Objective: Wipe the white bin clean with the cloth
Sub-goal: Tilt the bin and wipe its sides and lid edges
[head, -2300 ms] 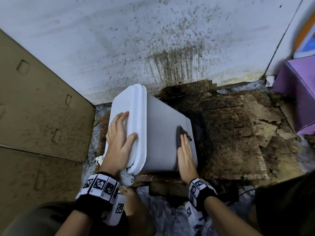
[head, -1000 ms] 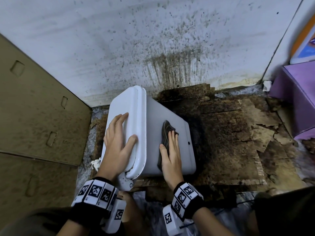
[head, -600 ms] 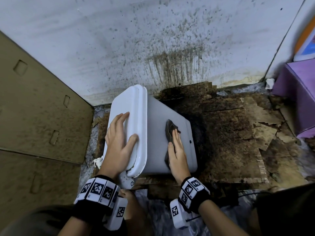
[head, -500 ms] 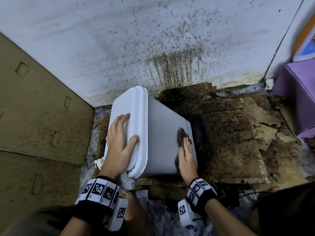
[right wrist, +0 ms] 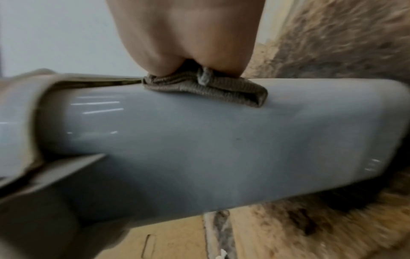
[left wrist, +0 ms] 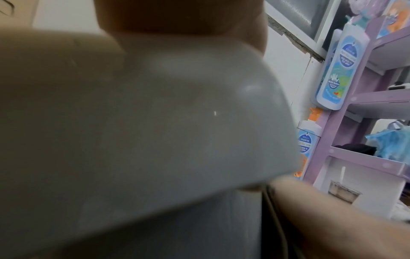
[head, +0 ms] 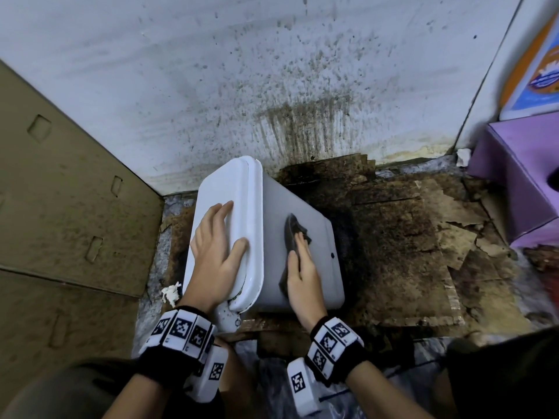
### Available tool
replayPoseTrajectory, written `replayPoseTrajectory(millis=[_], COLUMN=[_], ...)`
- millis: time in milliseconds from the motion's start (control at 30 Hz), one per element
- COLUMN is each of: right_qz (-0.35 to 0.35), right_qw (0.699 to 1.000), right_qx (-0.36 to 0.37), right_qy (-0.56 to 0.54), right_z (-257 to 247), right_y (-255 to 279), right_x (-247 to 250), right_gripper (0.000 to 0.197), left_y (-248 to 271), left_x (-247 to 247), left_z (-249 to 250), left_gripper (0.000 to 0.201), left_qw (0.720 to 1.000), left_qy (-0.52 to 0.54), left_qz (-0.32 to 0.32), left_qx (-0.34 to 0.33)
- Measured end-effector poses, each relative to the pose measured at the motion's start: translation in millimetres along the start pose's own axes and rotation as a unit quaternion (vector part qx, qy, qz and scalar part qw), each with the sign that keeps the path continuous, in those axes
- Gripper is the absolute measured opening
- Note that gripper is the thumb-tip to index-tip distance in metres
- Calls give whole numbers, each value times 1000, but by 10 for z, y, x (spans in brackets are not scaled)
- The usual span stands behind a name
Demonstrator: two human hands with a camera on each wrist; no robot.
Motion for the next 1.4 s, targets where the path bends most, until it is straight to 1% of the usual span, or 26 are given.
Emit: replayPoseTrajectory(millis=[100, 133, 200, 300, 367, 400, 433, 467, 533, 633, 700, 733, 800, 833, 867, 933, 1000, 1033, 1067, 1100, 1133, 1167, 1233, 1267, 1333, 1400], right_qz=[-22, -21, -14, 5, 4, 2, -1, -7, -16, -33, -50, -56, -66, -71, -77, -88, -95, -99, -104, -109, -114, -118, -126, -131, -141, -147], right_qw=[999, 998, 991, 961, 939, 934, 934, 941, 965, 996, 998, 995, 990, 988, 986, 985, 983, 981, 980, 979, 978, 976, 971, 967, 961, 961], right_qx=[26, 24, -4, -74, -75, -69, -61, -48, -18, 18, 31, 37, 49, 53, 53, 40, 23, 17, 13, 8, 0, -6, -14, -15, -13, -11], right_qy=[-41, -62, -130, -266, -335, -352, -352, -335, -263, -86, 27, 68, 117, 128, 135, 145, 158, 163, 168, 172, 177, 182, 205, 218, 236, 236], right_z=[-287, -342, -402, -439, -560, -638, -726, -809, -915, -980, -998, -1015, -1006, -992, -971, -934, -929, -947, -969, -988, -1008, -1021, -1029, -1027, -1014, -998], right_y=[-3, -14, -63, -148, -214, -237, -246, -248, -230, -198, -199, -200, -215, -218, -220, -209, -191, -182, -173, -167, -161, -159, -171, -182, -200, -197], right_x=[-79, -51, 59, 287, 420, 480, 539, 592, 681, 770, 806, 840, 924, 960, 981, 987, 975, 969, 963, 958, 955, 951, 951, 955, 965, 977], right_gripper=[47, 46, 43, 39, 40, 38, 37, 37, 40, 48, 54, 55, 59, 61, 65, 79, 92, 96, 100, 101, 102, 102, 103, 105, 106, 104], left_y=[1, 2, 4, 15, 26, 33, 47, 58, 78, 95, 98, 98, 98, 101, 98, 71, 39, 31, 34, 55, 87, 121, 180, 200, 220, 218], left_x=[-52, -78, -141, -260, -358, -407, -455, -504, -595, -709, -729, -716, -677, -640, -587, -449, -312, -266, -247, -264, -315, -387, -520, -560, -577, -574], left_z=[92, 144, 282, 516, 646, 708, 771, 829, 931, 1054, 1122, 1141, 1143, 1136, 1115, 983, 746, 605, 458, 326, 232, 177, 172, 186, 204, 214], left_gripper=[74, 74, 73, 70, 71, 72, 73, 75, 79, 78, 63, 54, 46, 46, 48, 50, 54, 57, 59, 61, 65, 67, 64, 61, 58, 62], left_qw=[1000, 1000, 999, 997, 997, 997, 997, 997, 998, 998, 991, 982, 958, 954, 957, 972, 987, 991, 991, 987, 981, 976, 972, 972, 975, 975], left_qy=[-16, -23, -42, -66, -72, -74, -75, -73, -55, 27, 118, 175, 273, 290, 285, 235, 150, 106, 72, 55, 54, 65, 88, 90, 90, 91], left_qz=[-4, -5, -6, -10, -15, -16, -18, -20, -29, -55, -64, -61, -53, -49, -39, -3, 37, 47, 43, 25, -3, -33, -75, -81, -70, -66], left_qx=[-3, -6, -14, -25, -22, -20, -20, -22, -23, -5, 26, 45, 66, 59, 44, 23, 37, 63, 103, 148, 184, 204, 206, 199, 192, 194])
Point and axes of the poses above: each hand's wrist, its own y-axis away from the middle knuckle, its own x-axis out of the back of the hand, z = x × y, the point moved 9 cm from there along -y, towards the middle knuckle, and after that the axes turned 4 degrees about x, right-handed, at the moved point
